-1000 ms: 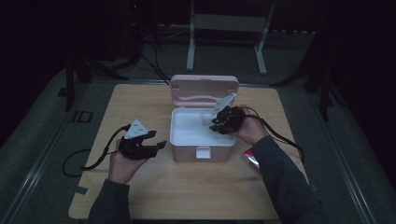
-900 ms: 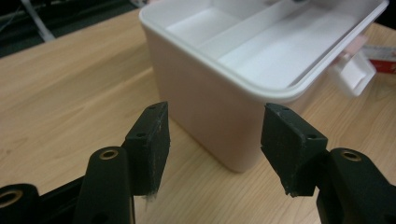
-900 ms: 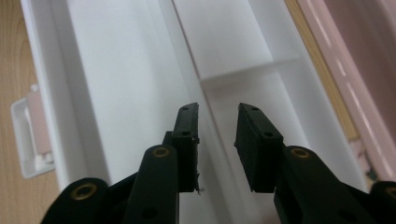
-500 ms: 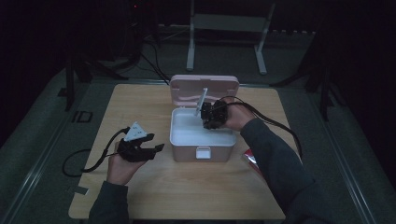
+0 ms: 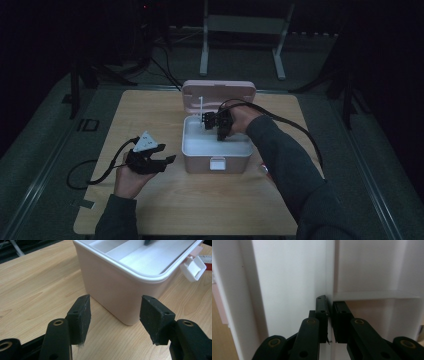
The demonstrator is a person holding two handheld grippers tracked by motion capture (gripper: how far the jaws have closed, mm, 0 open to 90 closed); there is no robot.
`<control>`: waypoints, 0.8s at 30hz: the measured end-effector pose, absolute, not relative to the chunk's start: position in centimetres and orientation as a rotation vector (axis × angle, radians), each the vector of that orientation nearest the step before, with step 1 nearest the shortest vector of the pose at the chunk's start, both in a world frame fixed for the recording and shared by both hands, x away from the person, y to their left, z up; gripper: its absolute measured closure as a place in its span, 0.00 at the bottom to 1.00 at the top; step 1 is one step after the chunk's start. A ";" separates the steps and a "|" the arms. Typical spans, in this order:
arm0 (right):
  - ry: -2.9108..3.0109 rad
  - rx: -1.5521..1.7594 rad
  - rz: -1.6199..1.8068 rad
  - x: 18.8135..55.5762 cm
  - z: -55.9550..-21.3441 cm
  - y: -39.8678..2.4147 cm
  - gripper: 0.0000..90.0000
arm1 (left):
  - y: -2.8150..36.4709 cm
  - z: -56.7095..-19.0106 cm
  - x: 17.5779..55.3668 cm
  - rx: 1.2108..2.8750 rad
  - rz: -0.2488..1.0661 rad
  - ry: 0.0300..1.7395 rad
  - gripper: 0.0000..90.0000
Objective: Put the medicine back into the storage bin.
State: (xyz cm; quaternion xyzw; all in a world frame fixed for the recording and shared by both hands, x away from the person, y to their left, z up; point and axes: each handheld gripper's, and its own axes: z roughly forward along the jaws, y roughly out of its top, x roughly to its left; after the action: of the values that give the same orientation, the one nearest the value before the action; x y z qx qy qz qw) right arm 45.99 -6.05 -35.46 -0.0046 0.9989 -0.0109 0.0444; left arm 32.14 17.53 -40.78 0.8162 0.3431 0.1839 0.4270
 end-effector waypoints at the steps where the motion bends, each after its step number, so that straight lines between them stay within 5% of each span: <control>1: 3.056 -0.005 -0.035 46.1 -35.4 -6.0 0.95 | 17.5 -40.8 32.1 2.037 0.460 0.857 0.47; 24: 3.079 0.019 0.003 46.3 -34.8 -6.2 1.00 | 17.4 -40.9 32.1 2.045 0.465 0.839 0.47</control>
State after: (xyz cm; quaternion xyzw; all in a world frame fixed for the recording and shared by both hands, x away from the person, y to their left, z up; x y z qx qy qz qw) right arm 46.29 -6.22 -34.77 0.0060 0.9995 0.0008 0.0315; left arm 32.05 17.44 -40.89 0.8186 0.3358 0.1859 0.4272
